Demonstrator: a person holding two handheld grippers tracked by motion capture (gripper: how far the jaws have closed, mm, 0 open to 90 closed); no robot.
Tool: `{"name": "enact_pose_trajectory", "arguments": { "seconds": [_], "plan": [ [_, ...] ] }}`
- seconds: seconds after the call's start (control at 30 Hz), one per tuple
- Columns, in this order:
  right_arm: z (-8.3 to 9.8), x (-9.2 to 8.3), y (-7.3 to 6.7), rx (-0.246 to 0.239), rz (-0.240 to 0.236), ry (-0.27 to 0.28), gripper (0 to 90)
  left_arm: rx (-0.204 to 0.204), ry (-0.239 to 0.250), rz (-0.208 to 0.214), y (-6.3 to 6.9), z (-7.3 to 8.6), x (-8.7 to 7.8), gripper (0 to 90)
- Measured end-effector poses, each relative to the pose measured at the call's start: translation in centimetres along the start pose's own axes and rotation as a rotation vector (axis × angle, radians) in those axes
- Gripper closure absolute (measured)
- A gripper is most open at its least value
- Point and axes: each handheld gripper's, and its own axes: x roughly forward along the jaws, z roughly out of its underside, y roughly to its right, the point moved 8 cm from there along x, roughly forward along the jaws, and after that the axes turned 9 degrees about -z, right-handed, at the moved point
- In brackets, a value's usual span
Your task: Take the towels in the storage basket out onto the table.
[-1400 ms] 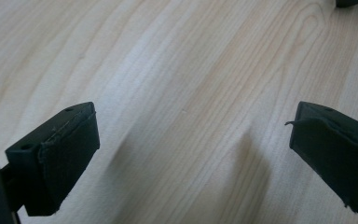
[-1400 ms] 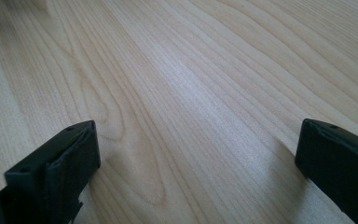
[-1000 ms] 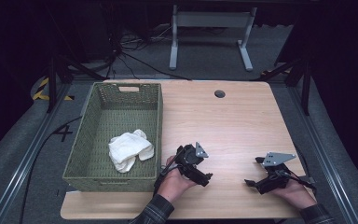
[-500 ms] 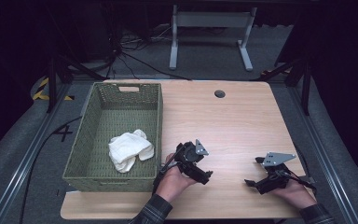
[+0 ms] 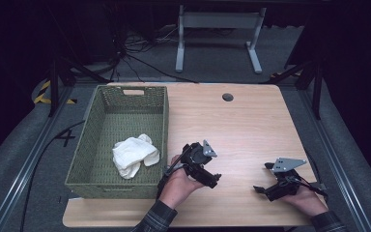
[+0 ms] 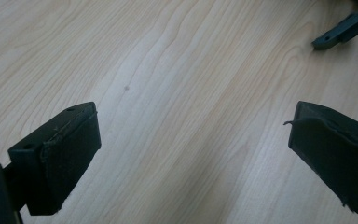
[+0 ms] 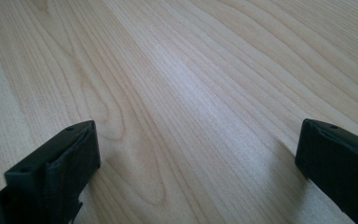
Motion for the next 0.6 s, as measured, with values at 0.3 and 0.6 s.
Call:
{"name": "enact_pose_trajectory", "arguments": {
  "seconds": [0.3,0.6],
  "plan": [
    [0.0,0.0,0.0,0.0,0.0,0.0,0.0,0.002,0.031,0.01,-0.7,-1.3,-1.4,2.8],
    [0.0,0.0,0.0,0.0,0.001,0.0,0.0,-0.004,0.062,0.05,-1.6,-2.3,-2.8,3.2]
  ]
}}
